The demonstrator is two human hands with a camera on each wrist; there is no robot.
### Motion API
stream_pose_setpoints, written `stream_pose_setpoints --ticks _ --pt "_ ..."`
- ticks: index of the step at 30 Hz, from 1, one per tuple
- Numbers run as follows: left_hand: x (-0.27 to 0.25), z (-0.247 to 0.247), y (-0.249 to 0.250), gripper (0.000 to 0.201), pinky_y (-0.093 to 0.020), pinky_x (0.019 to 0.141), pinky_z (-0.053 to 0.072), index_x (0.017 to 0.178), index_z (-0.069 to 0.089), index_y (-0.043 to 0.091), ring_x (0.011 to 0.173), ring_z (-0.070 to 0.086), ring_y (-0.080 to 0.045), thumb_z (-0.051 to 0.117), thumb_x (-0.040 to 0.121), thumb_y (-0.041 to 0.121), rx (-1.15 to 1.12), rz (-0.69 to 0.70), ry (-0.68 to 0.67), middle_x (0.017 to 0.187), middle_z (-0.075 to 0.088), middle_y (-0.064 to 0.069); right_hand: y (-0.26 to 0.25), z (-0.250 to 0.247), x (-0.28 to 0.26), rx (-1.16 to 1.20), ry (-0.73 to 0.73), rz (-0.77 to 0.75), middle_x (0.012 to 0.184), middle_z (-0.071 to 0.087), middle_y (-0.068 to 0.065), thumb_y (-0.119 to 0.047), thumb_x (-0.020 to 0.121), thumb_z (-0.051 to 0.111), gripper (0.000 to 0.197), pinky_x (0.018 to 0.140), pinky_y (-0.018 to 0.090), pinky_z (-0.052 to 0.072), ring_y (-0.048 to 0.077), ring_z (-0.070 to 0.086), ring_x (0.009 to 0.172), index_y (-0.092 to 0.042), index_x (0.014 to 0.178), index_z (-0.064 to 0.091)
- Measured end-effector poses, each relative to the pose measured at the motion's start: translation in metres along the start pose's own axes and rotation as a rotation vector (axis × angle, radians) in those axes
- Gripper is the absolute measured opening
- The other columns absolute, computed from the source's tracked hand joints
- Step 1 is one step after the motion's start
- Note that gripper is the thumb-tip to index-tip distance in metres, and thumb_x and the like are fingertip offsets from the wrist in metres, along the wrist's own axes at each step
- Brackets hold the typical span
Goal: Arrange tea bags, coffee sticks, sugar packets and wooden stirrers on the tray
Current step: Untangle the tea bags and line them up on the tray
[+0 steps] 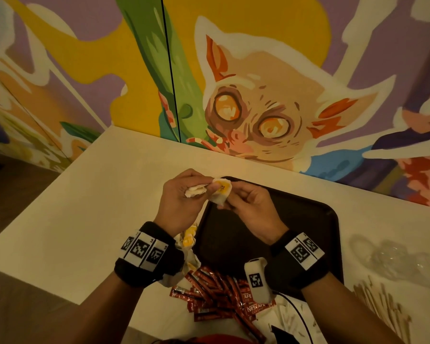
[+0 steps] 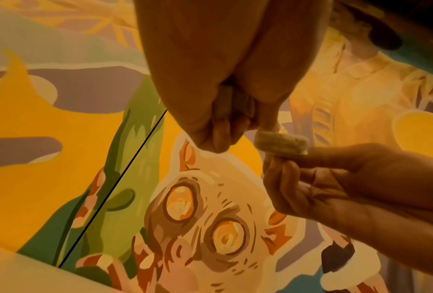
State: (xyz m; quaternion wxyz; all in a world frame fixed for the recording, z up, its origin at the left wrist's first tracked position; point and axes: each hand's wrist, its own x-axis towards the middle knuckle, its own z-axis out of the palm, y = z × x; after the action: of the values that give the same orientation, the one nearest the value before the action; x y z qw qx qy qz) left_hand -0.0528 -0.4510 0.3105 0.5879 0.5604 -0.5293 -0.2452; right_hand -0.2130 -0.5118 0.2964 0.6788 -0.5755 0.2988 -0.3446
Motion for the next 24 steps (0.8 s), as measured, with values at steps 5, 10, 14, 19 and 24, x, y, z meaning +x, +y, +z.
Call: stream_pose_setpoints --ticks 5,10,14,19,24 --pt "-0.004 0.005 -0.012 0.022 -0.017 0.065 0.049 0.084 0.071 0.031 0.073 0.063 -0.014 0.073 0.081 0.01 0.036 -0.059 0.063 0.081 0.065 -0.004 0.005 0.0 -0.003 0.021 0.011 0.094 0.104 0.071 0.013 -0.007 0.097 0.055 0.02 0.081 0.03 0.056 0.022 0.066 0.087 -0.007 0.11 0.069" --pt "-0.008 0.008 -0.033 0.008 -0.015 0.072 0.05 0.093 0.073 0.022 0.083 0.066 -0.005 0.07 0.085 0.023 0.124 -0.175 0.043 0.09 0.071 0.004 0.023 -0.007 0.013 -0.304 0.123 0.058 0.085 0.071 -0.005 -0.019 0.093 0.066 0.016 0.067 0.023 0.05 0.007 0.056 0.062 -0.01 0.103 0.074" --pt "-0.01 0.005 -0.05 0.011 -0.012 0.076 0.05 0.096 0.074 0.019 0.087 0.066 0.001 0.066 0.089 0.024 0.126 -0.313 0.079 0.092 0.072 0.011 0.049 -0.024 0.044 -0.411 0.257 0.176 0.093 0.072 -0.005 -0.024 0.091 0.068 0.01 0.082 0.029 0.053 -0.001 0.06 0.073 -0.02 0.099 0.073" --pt "-0.015 -0.005 -0.07 0.013 -0.009 0.072 0.048 0.093 0.075 0.017 0.086 0.066 0.002 0.065 0.089 0.025 0.167 -0.362 -0.002 0.088 0.073 0.011 0.087 -0.051 0.093 -0.541 0.413 0.3 0.101 0.073 0.001 -0.025 0.09 0.07 0.017 0.091 0.042 0.056 0.017 0.067 0.086 -0.015 0.103 0.073" --pt "-0.019 -0.012 -0.084 0.012 -0.011 0.072 0.049 0.09 0.075 0.016 0.085 0.067 -0.002 0.066 0.088 0.022 0.136 -0.413 -0.01 0.086 0.073 0.012 0.117 -0.068 0.132 -0.631 0.44 0.408 0.107 0.072 0.009 -0.022 0.09 0.07 0.024 0.092 0.04 0.056 0.024 0.071 0.093 -0.009 0.109 0.071"
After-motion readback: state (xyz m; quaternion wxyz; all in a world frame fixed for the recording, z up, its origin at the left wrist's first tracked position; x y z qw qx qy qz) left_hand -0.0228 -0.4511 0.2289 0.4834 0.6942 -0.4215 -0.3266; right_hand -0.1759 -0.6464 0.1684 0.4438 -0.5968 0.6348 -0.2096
